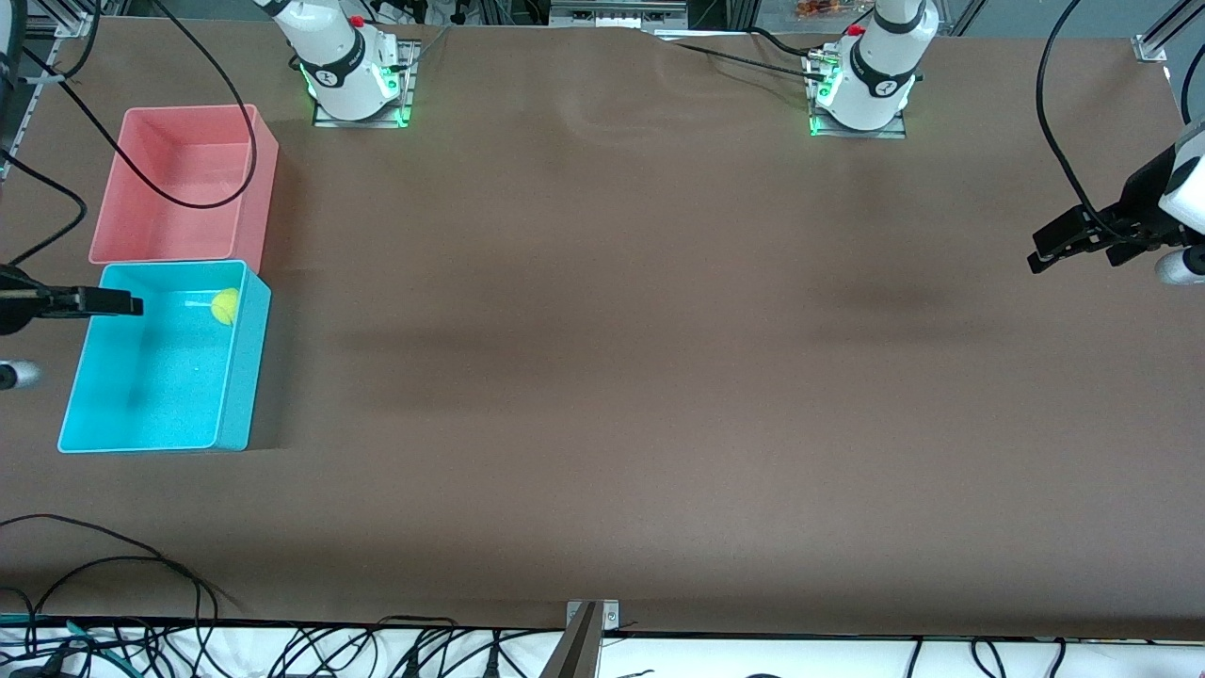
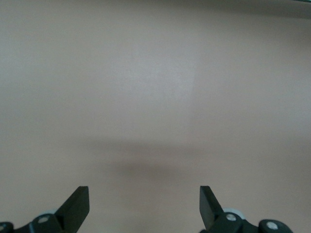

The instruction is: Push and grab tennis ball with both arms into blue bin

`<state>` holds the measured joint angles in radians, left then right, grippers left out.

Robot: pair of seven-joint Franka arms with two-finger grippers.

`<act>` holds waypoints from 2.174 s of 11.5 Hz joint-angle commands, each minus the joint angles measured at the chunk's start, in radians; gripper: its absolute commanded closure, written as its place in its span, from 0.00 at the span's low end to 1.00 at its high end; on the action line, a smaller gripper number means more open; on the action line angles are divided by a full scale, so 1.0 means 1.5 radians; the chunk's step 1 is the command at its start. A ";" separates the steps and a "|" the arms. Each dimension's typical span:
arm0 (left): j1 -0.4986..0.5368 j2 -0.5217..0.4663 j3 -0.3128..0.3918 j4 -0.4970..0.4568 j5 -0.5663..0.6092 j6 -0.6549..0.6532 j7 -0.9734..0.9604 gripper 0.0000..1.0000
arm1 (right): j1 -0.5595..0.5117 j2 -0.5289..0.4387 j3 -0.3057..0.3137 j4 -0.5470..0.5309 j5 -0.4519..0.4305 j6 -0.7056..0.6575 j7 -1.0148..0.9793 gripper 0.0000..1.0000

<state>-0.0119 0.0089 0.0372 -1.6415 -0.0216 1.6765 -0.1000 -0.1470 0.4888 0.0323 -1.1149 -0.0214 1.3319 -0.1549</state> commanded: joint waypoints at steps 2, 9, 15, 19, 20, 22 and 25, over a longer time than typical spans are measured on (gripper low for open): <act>-0.001 -0.006 0.001 0.000 0.015 -0.008 0.006 0.00 | 0.002 -0.086 0.003 -0.049 0.002 0.016 0.050 0.00; 0.001 -0.005 0.004 0.000 0.015 -0.008 0.008 0.00 | 0.039 -0.299 -0.030 -0.328 0.021 0.194 0.063 0.00; 0.000 -0.005 0.004 0.000 0.014 -0.008 0.003 0.00 | 0.179 -0.356 -0.159 -0.416 0.013 0.244 0.062 0.00; 0.000 -0.005 0.003 0.000 0.014 -0.008 0.002 0.00 | 0.177 -0.419 -0.135 -0.498 0.013 0.336 0.149 0.00; 0.000 -0.005 0.003 0.000 0.014 -0.008 0.002 0.00 | 0.177 -0.413 -0.135 -0.490 0.013 0.336 0.147 0.00; 0.000 -0.005 0.003 0.000 0.014 -0.008 0.002 0.00 | 0.160 -0.396 -0.125 -0.469 0.016 0.327 0.147 0.00; 0.000 -0.004 0.003 0.000 0.014 -0.008 0.002 0.00 | 0.095 -0.378 -0.064 -0.443 0.021 0.312 0.151 0.00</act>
<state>-0.0099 0.0092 0.0412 -1.6425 -0.0216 1.6758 -0.1000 0.0837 -0.0947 -0.1453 -1.8118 -0.0047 1.8145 0.0520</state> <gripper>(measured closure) 0.000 0.000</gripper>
